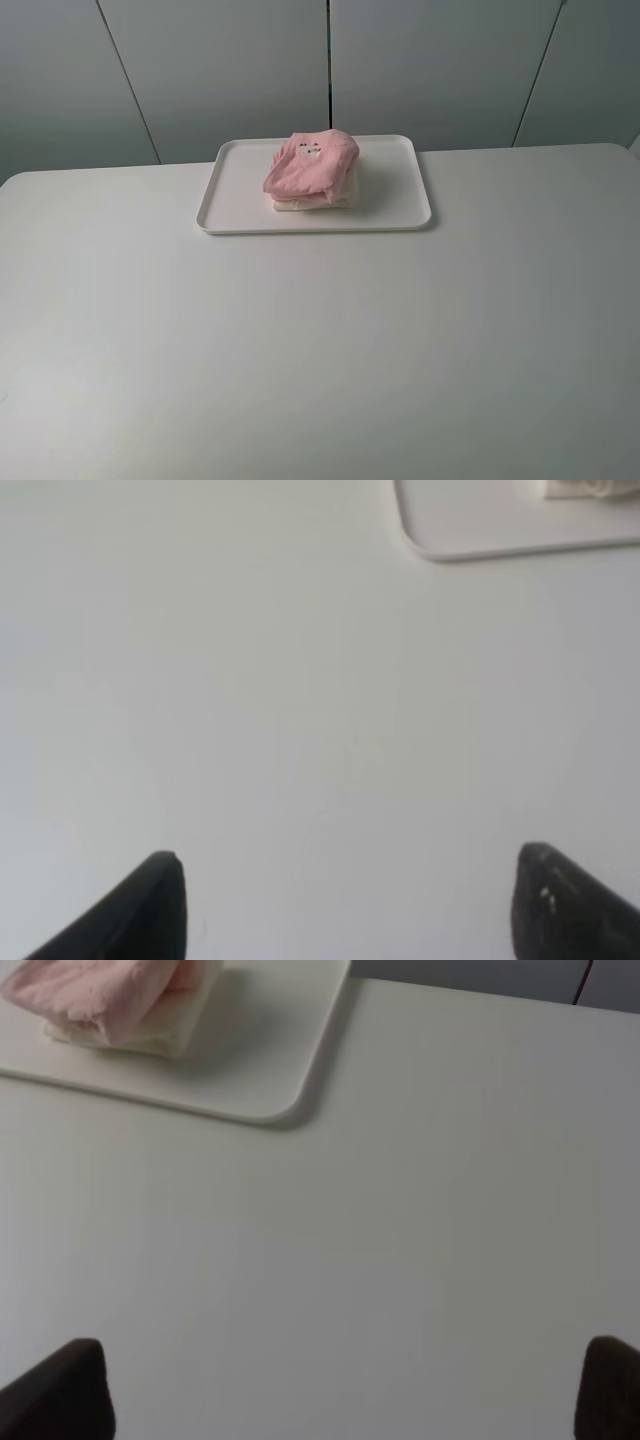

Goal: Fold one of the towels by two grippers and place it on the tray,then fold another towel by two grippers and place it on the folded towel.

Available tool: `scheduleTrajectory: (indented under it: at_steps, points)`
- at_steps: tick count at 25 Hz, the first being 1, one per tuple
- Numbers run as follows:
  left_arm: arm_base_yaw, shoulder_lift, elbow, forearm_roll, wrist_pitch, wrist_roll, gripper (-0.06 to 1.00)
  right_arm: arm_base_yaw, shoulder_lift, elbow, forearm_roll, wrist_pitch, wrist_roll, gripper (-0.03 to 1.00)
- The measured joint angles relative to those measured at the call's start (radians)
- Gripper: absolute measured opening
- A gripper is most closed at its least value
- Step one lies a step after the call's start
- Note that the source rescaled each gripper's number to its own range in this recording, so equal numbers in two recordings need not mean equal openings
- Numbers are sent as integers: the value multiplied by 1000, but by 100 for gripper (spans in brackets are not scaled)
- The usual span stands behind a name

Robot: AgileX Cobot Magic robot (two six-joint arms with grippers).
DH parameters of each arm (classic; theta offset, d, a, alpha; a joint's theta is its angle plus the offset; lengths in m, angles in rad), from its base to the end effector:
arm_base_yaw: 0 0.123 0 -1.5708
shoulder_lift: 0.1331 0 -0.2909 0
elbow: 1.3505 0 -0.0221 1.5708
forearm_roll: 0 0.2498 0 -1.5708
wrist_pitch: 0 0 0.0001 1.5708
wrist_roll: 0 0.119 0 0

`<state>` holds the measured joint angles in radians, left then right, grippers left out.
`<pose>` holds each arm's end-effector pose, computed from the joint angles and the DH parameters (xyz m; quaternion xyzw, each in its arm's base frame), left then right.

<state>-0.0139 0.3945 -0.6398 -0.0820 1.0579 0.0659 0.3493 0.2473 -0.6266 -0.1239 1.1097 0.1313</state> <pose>0.0663 -0.0094 0.2932 0.0327 0.9106 -0.0302 0.4108 0.0401 0.0006 0.2924 -0.0969 0.8874 0.0461 0.4484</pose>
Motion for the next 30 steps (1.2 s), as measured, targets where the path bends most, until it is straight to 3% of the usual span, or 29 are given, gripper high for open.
scheduleTrajectory:
  at_steps: [7, 12, 20, 30]
  points:
    - [2, -258, 18, 4, 16, -4, 85, 0, -214, 24, 0, 48, -4, 100]
    - [2, -378, 18, 4, 51, -6, 85, 0, -245, 26, 13, 52, -27, 100]
    - [2, -395, 88, 4, 84, -8, 85, 0, -248, 114, 169, -2, -180, 100]
    - [2, -395, 125, 11, 32, -13, 85, 0, -248, 114, 187, -10, -207, 100]
